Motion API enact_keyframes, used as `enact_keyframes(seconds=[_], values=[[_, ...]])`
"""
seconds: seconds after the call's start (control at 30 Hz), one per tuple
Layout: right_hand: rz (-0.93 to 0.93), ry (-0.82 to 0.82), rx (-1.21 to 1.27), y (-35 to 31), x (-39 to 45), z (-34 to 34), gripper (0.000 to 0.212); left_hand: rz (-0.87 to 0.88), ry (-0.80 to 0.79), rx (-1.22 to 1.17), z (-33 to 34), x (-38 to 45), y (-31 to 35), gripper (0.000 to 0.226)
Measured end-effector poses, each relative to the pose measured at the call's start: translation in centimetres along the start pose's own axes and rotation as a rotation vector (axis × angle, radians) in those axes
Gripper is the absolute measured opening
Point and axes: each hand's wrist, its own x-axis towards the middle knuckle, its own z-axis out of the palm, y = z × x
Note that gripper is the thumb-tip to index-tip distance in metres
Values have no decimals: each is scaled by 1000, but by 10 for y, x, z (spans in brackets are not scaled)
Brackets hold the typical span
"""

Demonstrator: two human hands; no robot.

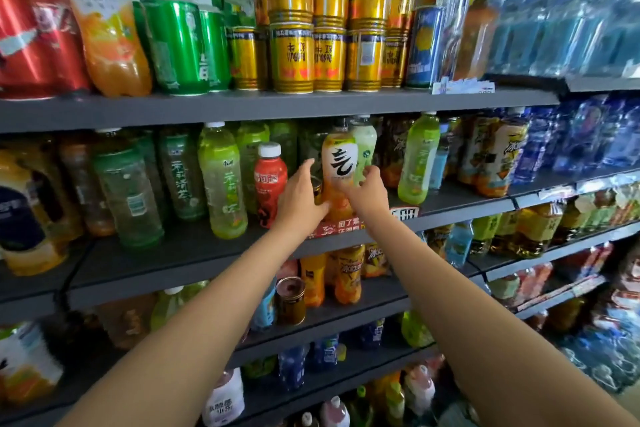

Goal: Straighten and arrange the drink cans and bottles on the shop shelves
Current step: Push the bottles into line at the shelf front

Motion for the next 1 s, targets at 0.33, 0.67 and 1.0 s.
enact_keyframes(seconds=[0.33, 0.67, 1.0], values=[[-88, -115, 0, 4, 49, -1, 76, -182, -70, 279, 25, 56, 21, 93], [-137, -84, 1, 22, 57, -12, 79, 7, 266, 194, 55, 35, 30, 72], [-356, 110, 185, 17, 18, -43, 64, 199, 254, 131, 53, 2, 35, 81]])
